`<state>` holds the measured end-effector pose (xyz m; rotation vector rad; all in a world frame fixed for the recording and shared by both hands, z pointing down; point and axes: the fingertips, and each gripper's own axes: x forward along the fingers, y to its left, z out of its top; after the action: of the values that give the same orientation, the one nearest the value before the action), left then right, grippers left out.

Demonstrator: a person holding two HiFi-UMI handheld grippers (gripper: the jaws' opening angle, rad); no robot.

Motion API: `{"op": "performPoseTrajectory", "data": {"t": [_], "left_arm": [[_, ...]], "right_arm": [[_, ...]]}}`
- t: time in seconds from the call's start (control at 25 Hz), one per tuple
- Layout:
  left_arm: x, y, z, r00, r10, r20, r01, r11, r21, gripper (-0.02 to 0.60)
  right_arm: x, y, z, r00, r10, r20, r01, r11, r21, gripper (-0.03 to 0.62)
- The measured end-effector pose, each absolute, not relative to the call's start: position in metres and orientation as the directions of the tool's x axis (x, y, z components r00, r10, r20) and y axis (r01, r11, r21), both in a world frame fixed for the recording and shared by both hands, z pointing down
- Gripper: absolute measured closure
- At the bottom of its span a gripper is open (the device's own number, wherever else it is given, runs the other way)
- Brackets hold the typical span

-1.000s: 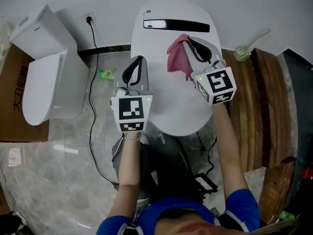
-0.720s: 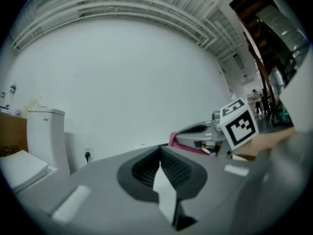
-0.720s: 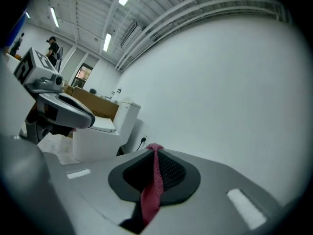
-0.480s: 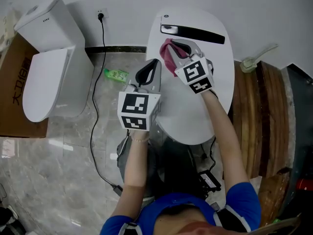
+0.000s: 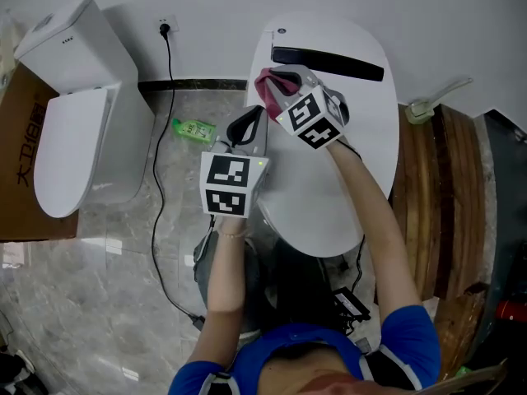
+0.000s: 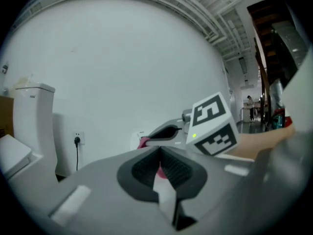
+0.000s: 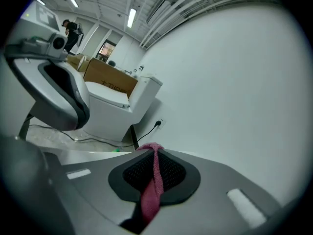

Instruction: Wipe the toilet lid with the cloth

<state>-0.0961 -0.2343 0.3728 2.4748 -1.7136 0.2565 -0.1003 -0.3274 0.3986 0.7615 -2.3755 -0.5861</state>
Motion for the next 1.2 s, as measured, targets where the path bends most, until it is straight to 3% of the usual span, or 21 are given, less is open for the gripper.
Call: {"op": "performPoseTrajectory", "data": {"t": [0.2, 0.44, 1.2], "left_arm": [[-0.095, -0.237, 0.374, 0.346, -0.915, 0.208, -0.934, -0.357, -0.012, 0.58], [-0.102, -0.244, 0.381, 0.319, -0.918, 0.235, -0.943, -0.331, -0.015, 0.58], [-0.1, -0.245, 0.385, 0.307, -0.918, 0.25, -0.945, -0.326, -0.039, 0.58]], "right_arm": [[-0.113, -0.331, 0.419, -0.624, -0.613, 0.484, -0.218, 0.732, 0.646, 0.576], [-0.115, -0.339, 0.432, -0.578, -0.631, 0.517, -0.09, 0.679, 0.728, 0.577], [-0.107, -0.337, 0.435, -0.586, -0.619, 0.524, -0.073, 0.684, 0.726, 0.58]]}}
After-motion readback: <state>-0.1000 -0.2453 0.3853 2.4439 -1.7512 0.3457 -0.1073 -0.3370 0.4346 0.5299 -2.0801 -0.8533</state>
